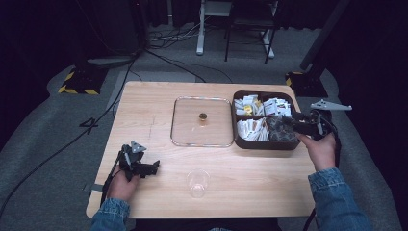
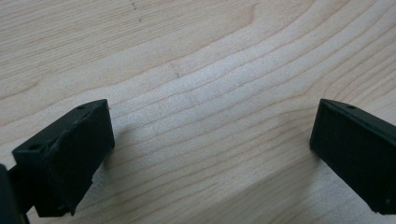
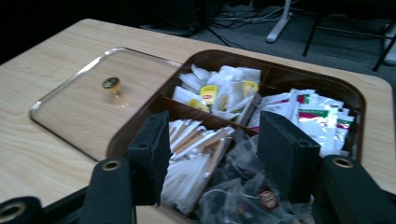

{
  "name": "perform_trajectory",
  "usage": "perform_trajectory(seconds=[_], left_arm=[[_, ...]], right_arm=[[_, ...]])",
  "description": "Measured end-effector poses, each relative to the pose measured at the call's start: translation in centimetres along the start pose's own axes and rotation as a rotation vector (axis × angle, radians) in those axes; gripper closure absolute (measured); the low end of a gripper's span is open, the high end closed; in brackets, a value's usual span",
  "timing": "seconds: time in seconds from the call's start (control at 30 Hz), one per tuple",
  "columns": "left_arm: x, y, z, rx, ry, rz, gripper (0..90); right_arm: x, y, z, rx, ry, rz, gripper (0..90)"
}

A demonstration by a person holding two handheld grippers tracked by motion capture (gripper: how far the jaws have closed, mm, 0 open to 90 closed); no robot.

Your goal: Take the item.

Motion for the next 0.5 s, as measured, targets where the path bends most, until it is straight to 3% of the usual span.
perform_trajectory(seconds=[0.1, 0.13, 0.5], left_arm=[[0.0, 0.0, 0.0, -0.001, -0.001, 0.002, 0.1], [0.0, 0.0, 0.0, 0.0, 0.0, 0.0, 0.1], [0.0, 0.0, 0.0, -0.001, 0.0, 0.002, 0.1]], right_arm=[[0.1, 1.0, 0.8, -0.015, -0.017, 0.0, 44.6], [0.1, 1.7, 1.5, -0.024, -0.039, 0.02, 45.0], [-0.6, 3.8, 4.3, -0.068, -0.107, 0.079, 43.6]])
Point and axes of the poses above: each handheld gripper's, and its own axes: z roughly forward along the jaws, x roughly out of its top, y roughly to its right, the point moved 3 cm from there along z, roughly forward along the jaws, and after that the axes turned 8 degrees about z, right-handed, at the moved point
